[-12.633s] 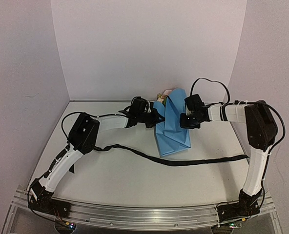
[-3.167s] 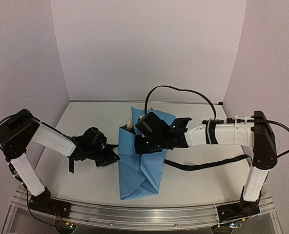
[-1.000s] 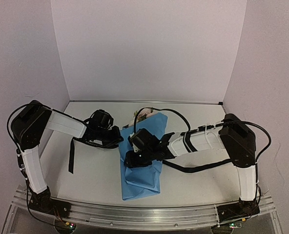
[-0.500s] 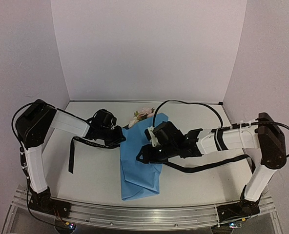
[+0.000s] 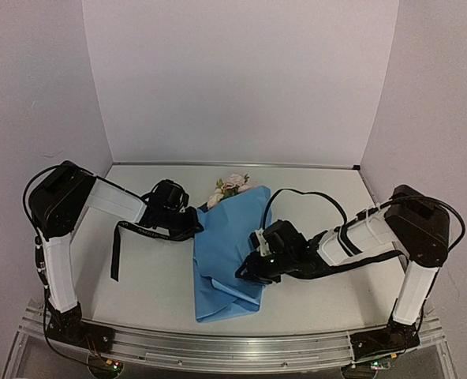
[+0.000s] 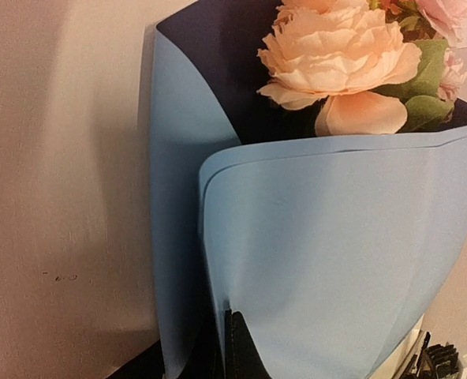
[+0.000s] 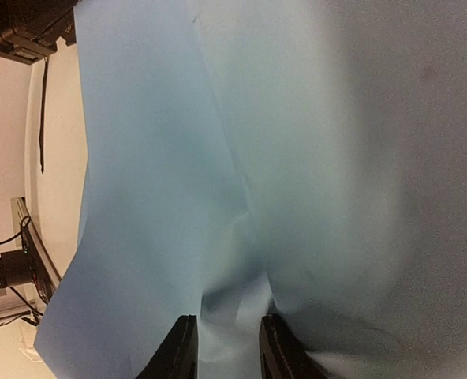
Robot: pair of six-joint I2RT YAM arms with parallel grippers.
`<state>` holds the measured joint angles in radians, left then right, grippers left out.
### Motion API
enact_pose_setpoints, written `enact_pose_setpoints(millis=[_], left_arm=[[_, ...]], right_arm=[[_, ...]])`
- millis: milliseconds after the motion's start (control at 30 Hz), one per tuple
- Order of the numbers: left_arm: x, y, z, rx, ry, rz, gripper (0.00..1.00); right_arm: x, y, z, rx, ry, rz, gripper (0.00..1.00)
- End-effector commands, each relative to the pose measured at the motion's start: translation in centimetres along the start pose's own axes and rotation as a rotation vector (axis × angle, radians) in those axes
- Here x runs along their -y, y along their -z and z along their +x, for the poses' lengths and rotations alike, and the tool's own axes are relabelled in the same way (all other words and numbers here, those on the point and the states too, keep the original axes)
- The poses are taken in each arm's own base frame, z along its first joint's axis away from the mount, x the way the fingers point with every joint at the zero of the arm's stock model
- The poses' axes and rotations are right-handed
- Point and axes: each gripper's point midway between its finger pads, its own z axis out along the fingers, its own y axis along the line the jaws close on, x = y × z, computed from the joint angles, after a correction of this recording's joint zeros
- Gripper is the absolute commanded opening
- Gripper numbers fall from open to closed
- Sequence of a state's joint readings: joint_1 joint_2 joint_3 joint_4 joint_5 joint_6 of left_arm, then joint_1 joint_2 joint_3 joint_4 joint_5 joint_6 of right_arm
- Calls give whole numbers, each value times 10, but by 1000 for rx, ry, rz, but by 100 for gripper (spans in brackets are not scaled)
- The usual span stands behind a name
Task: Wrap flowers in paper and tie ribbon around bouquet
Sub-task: Press the folded wrapping paper with the folded bouquet.
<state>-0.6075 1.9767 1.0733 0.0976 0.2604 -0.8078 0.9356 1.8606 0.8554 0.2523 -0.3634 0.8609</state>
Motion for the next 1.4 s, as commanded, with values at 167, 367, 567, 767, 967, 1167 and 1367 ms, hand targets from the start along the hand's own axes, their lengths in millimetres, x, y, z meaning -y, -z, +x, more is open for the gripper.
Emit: enact_pose_setpoints(millis=[167, 367, 567, 767, 967, 1167, 1367], left_arm=[[4, -5, -8, 13, -26, 4, 0], [2, -8, -6, 2, -28, -2, 0], [1, -10, -6, -1, -31, -2, 0], [-2, -15, -4, -11, -29, -12, 0], [-5, -19, -3, -21, -28, -19, 0], [-7, -19, -2, -22, -30, -28, 0], [-7, -16, -3, -20, -41, -39, 0]], right_arm=[[-24, 56, -16, 89, 112, 53, 35], [-38, 75, 1, 53, 181, 83, 28], [-18, 57, 42, -71, 174, 113, 23], [18, 42, 81, -171, 171, 201, 23], [35, 33, 87, -194, 173, 254, 23], [19, 53, 70, -118, 229, 289, 29], [13, 65, 72, -96, 263, 338, 31]])
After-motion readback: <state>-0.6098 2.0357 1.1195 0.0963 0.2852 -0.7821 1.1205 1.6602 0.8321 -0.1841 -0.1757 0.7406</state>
